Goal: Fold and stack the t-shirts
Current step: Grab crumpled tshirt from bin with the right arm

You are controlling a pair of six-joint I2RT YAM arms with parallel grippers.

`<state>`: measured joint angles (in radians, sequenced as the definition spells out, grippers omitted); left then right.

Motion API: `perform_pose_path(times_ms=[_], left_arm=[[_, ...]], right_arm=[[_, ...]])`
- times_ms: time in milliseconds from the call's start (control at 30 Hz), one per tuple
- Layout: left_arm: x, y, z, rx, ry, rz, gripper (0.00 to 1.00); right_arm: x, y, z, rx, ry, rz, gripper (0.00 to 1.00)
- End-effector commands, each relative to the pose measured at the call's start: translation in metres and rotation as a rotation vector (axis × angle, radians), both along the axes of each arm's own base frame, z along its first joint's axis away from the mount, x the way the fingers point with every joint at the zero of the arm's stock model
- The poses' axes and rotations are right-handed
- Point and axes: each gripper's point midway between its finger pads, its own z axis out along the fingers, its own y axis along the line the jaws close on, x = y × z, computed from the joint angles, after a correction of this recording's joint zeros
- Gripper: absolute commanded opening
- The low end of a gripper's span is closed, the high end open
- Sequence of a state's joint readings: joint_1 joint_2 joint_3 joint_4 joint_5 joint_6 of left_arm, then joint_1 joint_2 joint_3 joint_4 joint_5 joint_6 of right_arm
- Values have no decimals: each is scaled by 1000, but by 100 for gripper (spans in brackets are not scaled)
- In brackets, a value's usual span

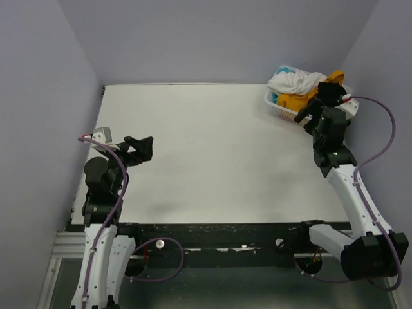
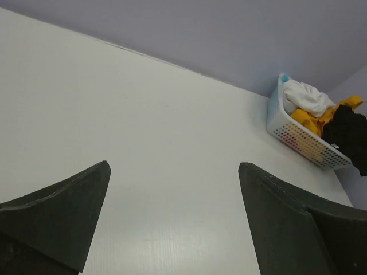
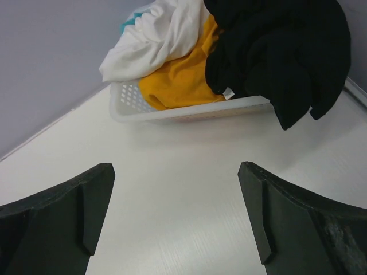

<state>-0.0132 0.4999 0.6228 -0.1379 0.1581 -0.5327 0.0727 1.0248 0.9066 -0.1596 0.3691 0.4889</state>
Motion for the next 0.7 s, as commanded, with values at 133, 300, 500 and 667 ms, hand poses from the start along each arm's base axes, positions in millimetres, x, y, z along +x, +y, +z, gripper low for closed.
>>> perform_pose_path(times_ms=[133,300,500,667], left_arm=[[-3,-19,-13,-48,11,-108,99],[0,-16,-22,-56,19,-87,99],[3,-12,-34,-67,40,-60,99],[6,-9,-42,-65,63,-37,99]], right_arm=[[88,3,11,-214,16,89,100],[99,-62,-25,-415,360,-245,100],[104,-102,-63,-553,529,-360,100],[129,-123,-90,-491,503,-348,100]])
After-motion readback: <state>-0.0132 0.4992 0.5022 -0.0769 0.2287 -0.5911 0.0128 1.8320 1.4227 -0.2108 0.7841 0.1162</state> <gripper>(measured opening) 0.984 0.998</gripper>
